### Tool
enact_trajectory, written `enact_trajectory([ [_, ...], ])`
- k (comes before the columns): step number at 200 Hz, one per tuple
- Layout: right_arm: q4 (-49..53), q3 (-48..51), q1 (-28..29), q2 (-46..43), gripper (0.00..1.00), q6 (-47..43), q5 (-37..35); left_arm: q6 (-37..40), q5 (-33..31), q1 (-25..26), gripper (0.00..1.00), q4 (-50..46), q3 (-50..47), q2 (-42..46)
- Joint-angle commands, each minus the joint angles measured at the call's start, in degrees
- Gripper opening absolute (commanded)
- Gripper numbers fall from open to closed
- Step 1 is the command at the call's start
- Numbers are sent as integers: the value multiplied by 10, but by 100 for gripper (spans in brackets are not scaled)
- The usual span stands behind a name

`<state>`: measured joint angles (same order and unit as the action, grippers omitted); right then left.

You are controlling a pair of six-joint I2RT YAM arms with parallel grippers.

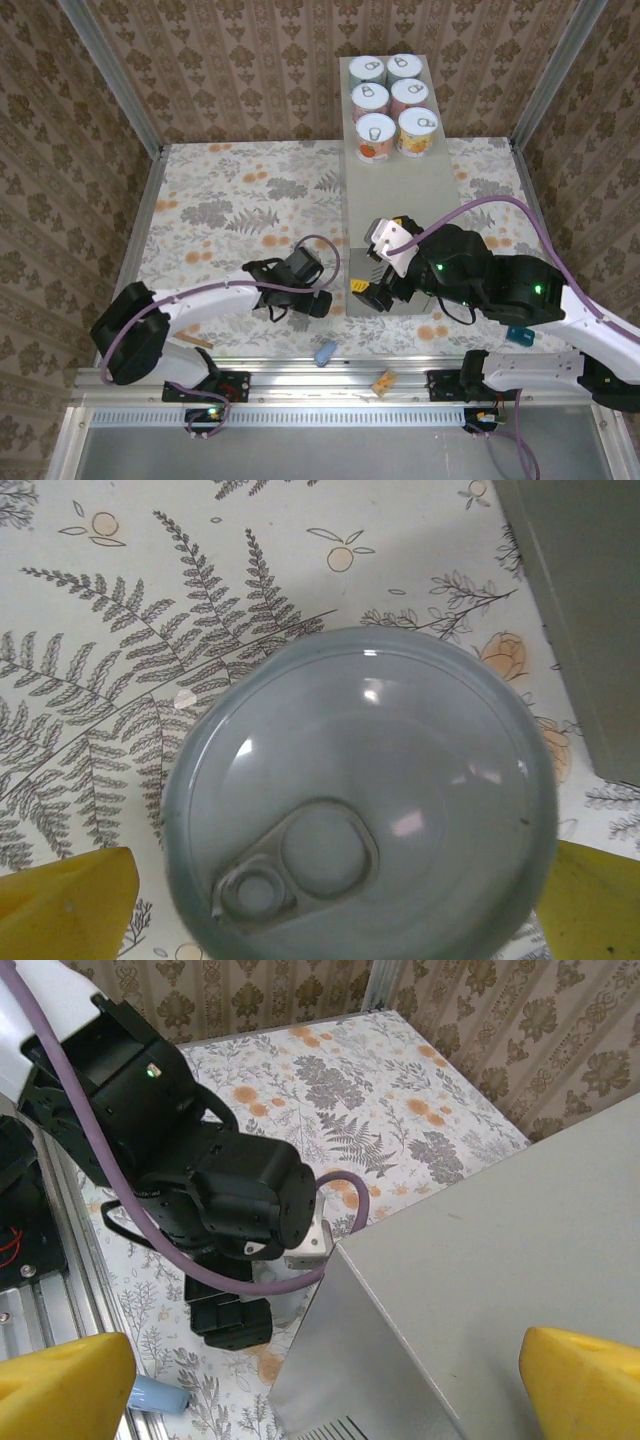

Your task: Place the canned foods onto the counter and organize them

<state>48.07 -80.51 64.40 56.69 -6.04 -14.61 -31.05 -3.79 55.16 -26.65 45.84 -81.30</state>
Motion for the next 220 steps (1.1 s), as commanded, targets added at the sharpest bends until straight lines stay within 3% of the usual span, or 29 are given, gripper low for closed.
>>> enact_trajectory([
  [1, 1, 8, 5, -9, 100, 1, -17, 24, -11, 5, 98, 16, 15, -10],
  [71, -7, 13, 5, -6, 100, -3, -27, 46, -16, 6, 84, 59, -2, 3],
  [143, -17, 16, 5, -10, 100, -3, -28, 83, -23, 2, 69, 22, 31, 26],
  [220, -14, 19, 7, -35, 100, -8, 17, 175, 55, -74, 62, -70, 118, 121],
])
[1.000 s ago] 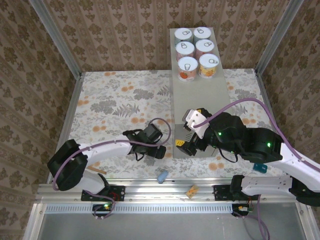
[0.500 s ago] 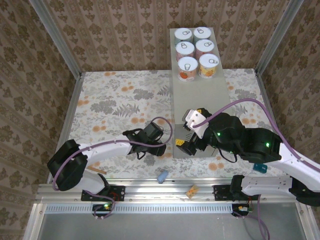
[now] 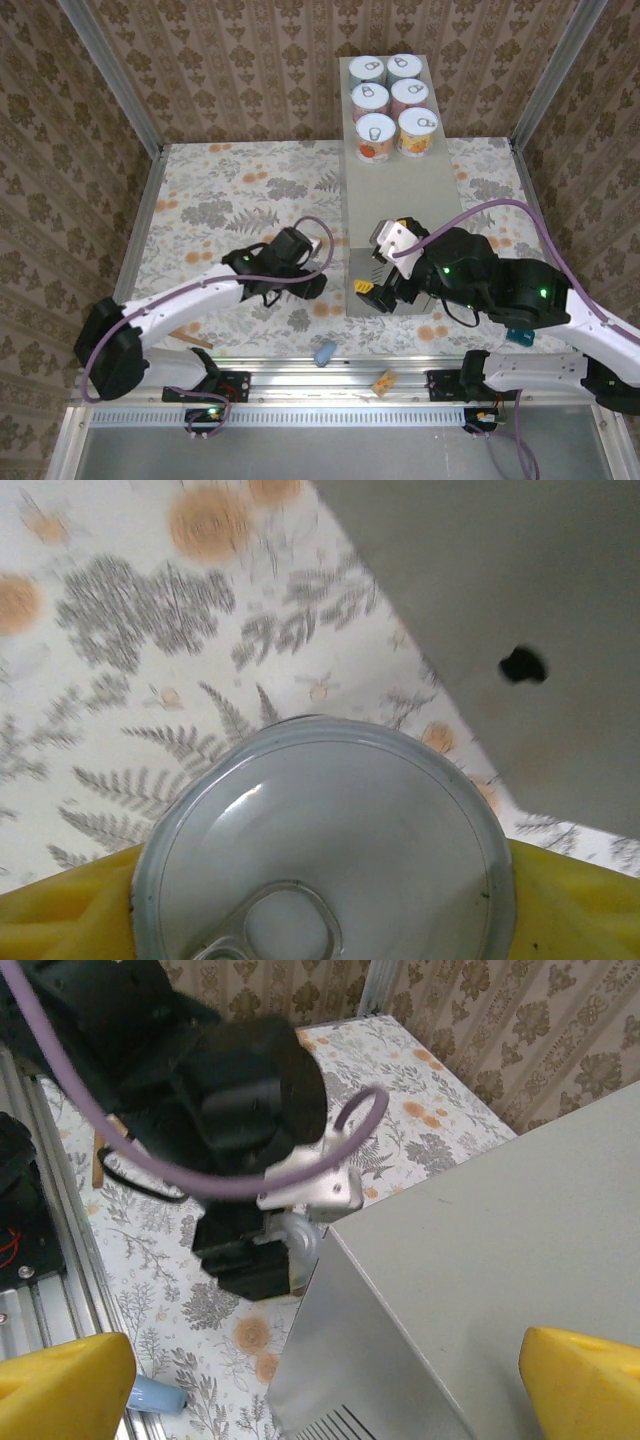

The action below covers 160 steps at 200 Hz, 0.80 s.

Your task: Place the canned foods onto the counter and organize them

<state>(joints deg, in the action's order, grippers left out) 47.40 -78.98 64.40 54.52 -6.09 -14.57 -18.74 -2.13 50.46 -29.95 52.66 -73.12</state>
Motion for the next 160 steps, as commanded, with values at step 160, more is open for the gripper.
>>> enact_trajectory([
  [160, -133, 105, 7, -139, 100, -65, -168, 206, 340, -162, 57, -228, 425, 42],
])
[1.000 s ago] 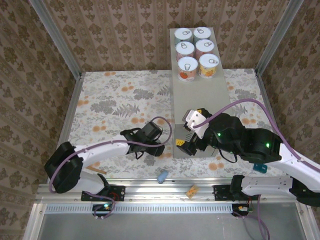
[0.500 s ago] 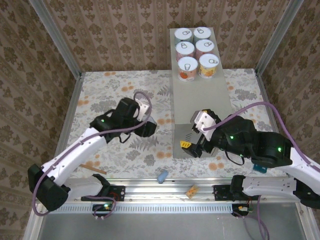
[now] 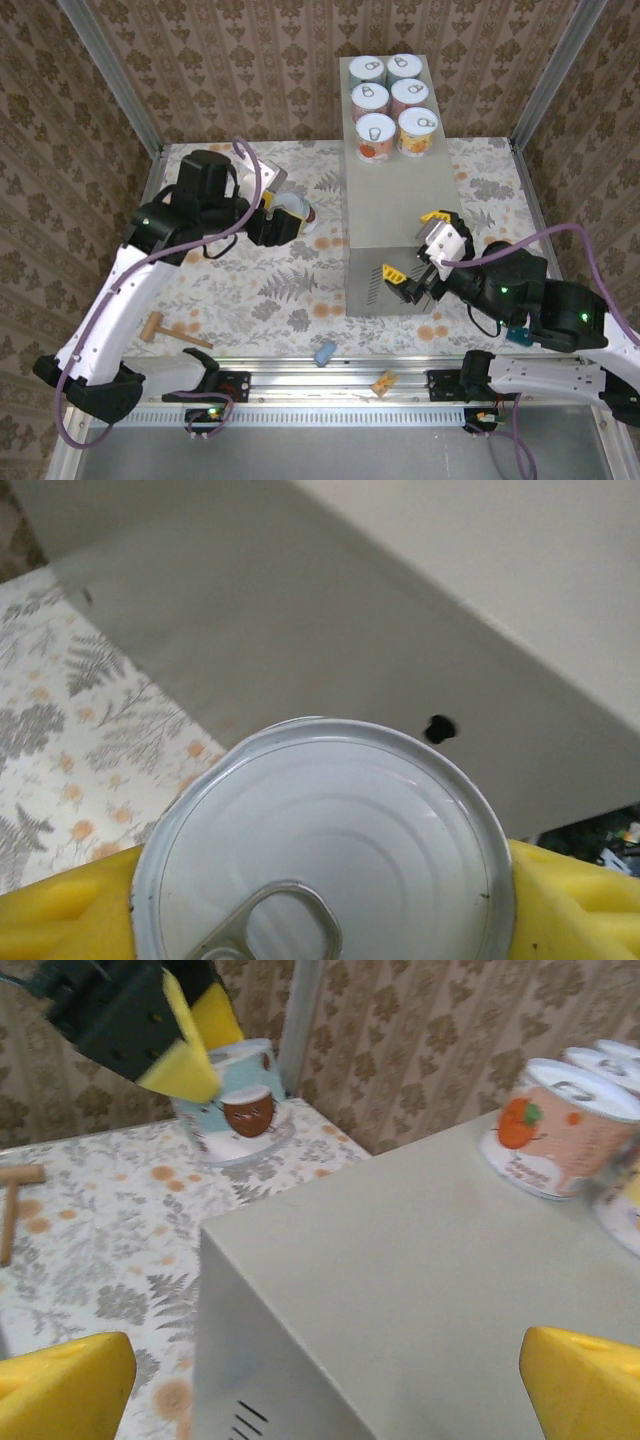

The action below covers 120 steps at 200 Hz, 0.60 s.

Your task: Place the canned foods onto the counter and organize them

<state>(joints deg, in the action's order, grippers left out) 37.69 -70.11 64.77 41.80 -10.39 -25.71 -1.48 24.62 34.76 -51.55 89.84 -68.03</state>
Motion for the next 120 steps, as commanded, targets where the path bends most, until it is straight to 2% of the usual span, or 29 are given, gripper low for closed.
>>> enact_trajectory([
  [1, -36, 17, 4, -13, 100, -22, -57, 34, 74, -4, 57, -13, 55, -9],
  [38, -36, 35, 4, -31, 100, -29, -46, 38, 119, -6, 57, -22, 119, -23],
  [52, -34, 38, 4, -35, 100, -28, -44, 39, 155, -6, 57, -31, 147, -32],
  [120, -38, 44, 4, -37, 100, -54, 41, 39, 250, -2, 57, -51, 202, -42],
])
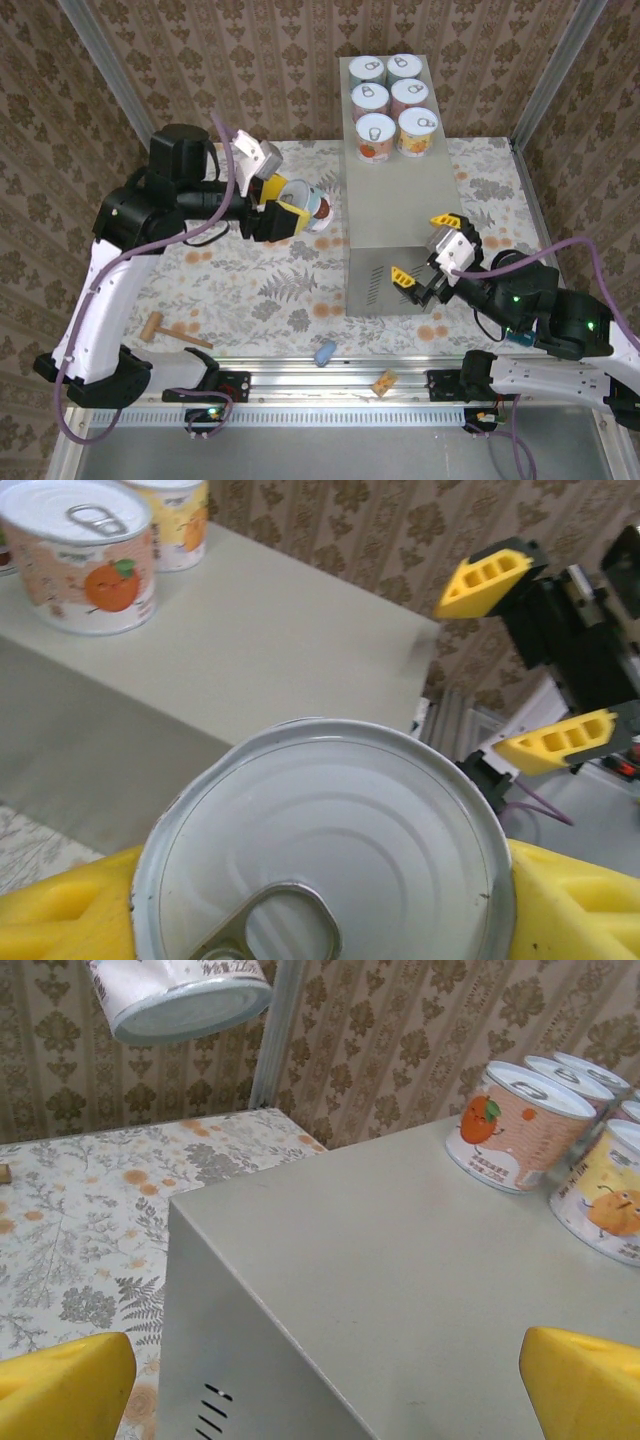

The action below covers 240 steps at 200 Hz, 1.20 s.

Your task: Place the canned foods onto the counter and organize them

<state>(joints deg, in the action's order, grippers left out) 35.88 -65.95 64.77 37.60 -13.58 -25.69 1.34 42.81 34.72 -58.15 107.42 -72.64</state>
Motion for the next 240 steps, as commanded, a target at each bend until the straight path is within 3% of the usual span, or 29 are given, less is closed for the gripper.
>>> enact_trajectory([
  [1, -20, 1, 4, 5, 100, -23, 42, 11, 69, -1, 57, 15, 26, 5],
  [103, -87, -40, 4, 61, 100, 15, 85, 35, 99, 56, 57, -17, 78, -25],
  [160, -142, -47, 4, 82, 100, 37, 69, 50, 94, 95, 56, -26, 97, -48],
  [240, -153, -62, 4, 102, 100, 37, 146, 74, 83, 133, 56, -56, 121, -80],
])
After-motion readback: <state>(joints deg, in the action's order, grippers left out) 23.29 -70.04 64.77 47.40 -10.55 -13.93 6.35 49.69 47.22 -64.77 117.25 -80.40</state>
